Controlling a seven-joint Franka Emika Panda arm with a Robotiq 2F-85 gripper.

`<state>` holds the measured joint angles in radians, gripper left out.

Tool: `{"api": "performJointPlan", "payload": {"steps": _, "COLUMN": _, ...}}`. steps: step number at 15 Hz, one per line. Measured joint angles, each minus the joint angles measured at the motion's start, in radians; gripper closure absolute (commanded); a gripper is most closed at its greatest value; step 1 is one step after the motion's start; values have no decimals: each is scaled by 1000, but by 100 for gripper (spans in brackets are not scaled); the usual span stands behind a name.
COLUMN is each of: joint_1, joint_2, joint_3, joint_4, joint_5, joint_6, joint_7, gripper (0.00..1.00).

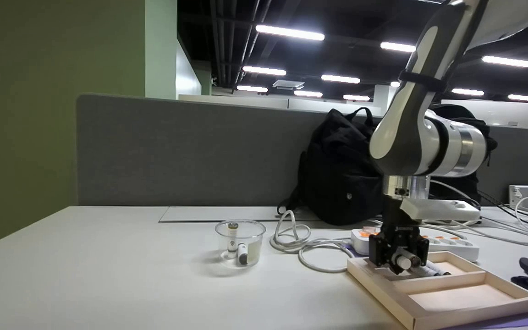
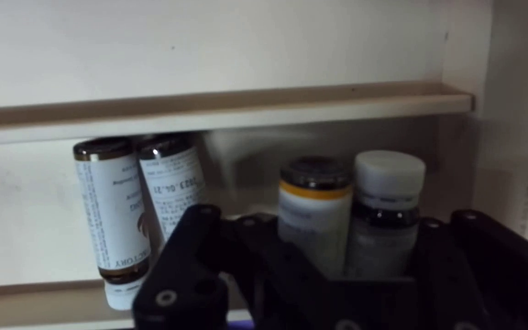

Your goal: Take two bottles from the tray and place them on the left side of the table

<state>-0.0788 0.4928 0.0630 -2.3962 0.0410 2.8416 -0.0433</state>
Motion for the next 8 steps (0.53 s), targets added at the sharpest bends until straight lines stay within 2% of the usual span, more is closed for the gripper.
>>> {"api": "performJointPlan", "payload": {"steps": 5, "joint_1": 37, "joint_2": -22, "joint_3": 19, "joint_4": 110, "joint_5": 0, "joint_6": -107, "joint_7": 0, "gripper": 100}}
{"api": "performJointPlan", "payload": {"steps": 8, "joint_1": 51, "joint_2": -25, "joint_3": 64, "joint_4": 195, "joint_5": 23, "joint_6": -185, "joint_7": -18, "gripper": 100}}
